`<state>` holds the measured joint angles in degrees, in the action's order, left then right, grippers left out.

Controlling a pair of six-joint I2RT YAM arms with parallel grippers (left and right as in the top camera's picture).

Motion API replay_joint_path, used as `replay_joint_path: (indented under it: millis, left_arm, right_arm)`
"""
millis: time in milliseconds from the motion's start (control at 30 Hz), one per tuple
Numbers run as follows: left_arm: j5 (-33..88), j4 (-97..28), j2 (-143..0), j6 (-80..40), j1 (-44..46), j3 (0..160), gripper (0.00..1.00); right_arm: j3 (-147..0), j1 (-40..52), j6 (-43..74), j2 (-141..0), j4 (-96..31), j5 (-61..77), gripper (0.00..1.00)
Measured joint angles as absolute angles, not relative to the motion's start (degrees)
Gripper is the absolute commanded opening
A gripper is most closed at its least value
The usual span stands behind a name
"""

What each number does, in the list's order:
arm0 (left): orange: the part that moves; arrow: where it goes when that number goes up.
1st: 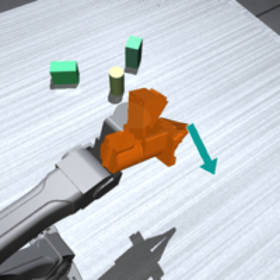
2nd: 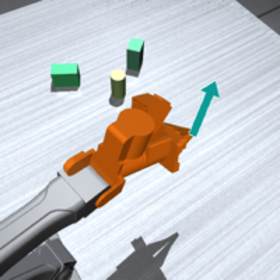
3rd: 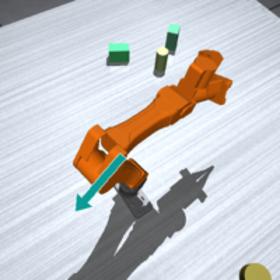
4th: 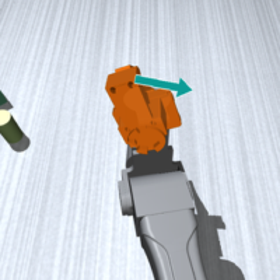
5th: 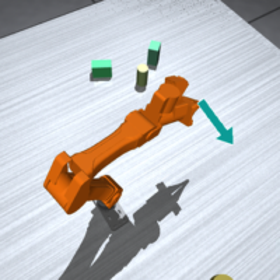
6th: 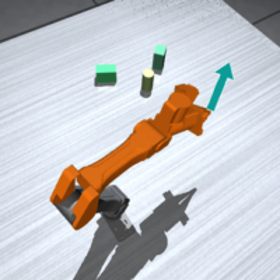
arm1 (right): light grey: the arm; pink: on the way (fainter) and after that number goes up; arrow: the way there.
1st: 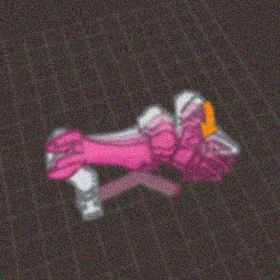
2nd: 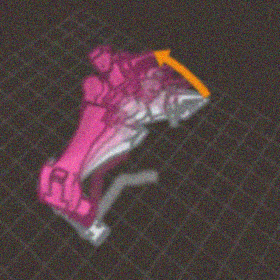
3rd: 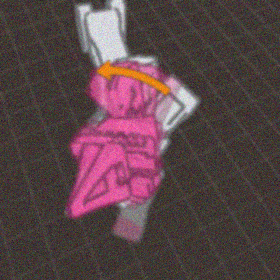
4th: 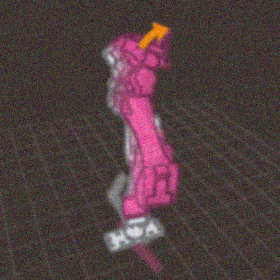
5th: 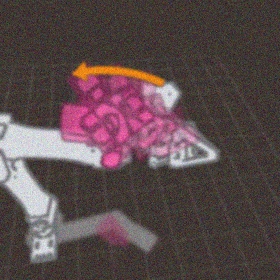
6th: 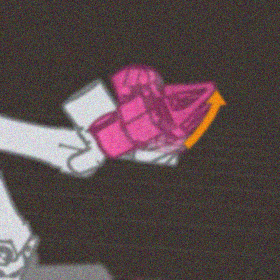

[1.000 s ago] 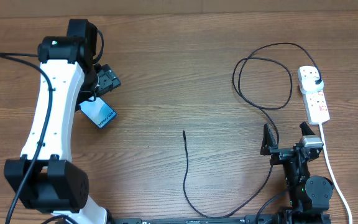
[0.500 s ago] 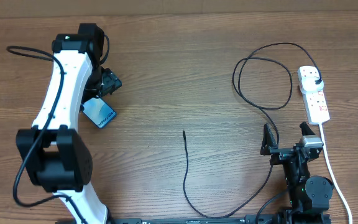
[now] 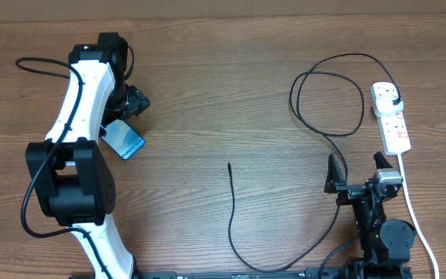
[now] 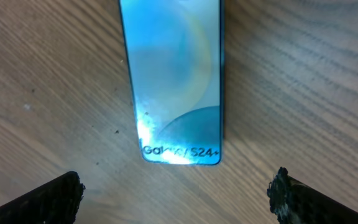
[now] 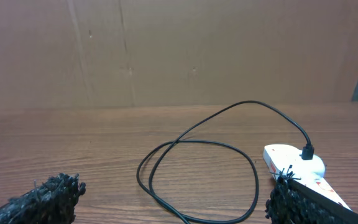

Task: Plug charger to phone and switch on socket
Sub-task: 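Lower the left gripper onto the phone, aligning with its long edges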

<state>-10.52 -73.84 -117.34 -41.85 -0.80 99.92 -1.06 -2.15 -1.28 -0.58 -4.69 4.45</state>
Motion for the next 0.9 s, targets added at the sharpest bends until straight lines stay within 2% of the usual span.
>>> replay_joint_path:
  millis: [900]
  left_arm:
    - [-10.3, -70.0, -117.3, -40.3, -4.0, 95.2, 1.0]
  right_arm:
    - [-1.1, -2.2, -1.3, -0.6, -4.7, 4.4, 1.0]
